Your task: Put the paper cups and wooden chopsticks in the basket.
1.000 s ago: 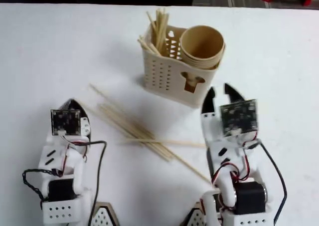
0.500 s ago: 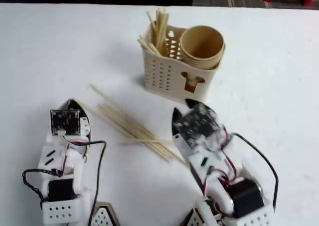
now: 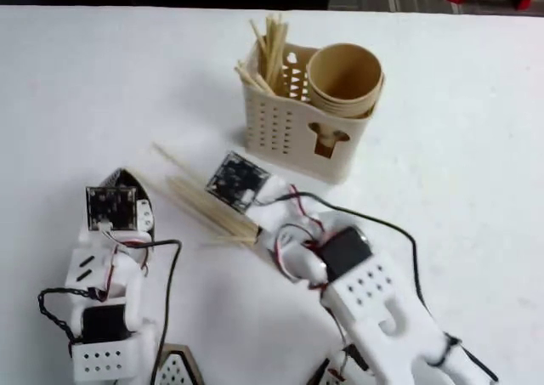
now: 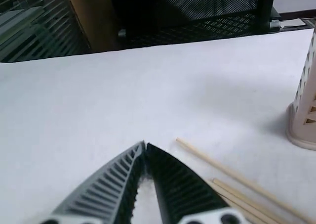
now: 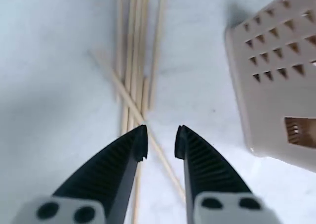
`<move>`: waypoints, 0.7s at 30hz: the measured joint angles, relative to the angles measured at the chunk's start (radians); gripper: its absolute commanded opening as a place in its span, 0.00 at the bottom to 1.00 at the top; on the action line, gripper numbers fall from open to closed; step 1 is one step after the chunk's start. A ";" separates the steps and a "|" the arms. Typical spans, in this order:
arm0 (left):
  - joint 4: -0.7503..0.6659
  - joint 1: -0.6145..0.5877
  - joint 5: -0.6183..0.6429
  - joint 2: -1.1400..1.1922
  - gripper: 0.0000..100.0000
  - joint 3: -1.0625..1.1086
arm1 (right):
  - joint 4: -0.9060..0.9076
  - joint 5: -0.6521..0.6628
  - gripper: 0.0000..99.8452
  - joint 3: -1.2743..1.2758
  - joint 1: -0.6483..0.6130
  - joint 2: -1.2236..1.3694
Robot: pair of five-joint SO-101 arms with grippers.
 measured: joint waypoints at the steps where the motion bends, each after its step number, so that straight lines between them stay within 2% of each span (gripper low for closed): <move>1: 0.000 0.000 0.000 0.000 0.03 0.000 | 0.000 0.000 0.18 -0.009 -0.002 0.034; 6: 0.000 0.000 0.000 0.000 0.03 0.000 | 0.000 0.000 0.27 -0.066 -0.002 0.219; 10: 0.000 0.000 0.000 0.000 0.03 0.000 | -0.002 0.000 0.27 -0.121 -0.006 0.364; 15: 0.000 0.000 0.000 0.000 0.03 0.000 | -0.008 0.002 0.27 -0.175 -0.078 0.502; 21: 0.000 0.000 0.000 0.000 0.03 0.000 | -0.087 0.003 0.27 -0.189 -0.127 0.629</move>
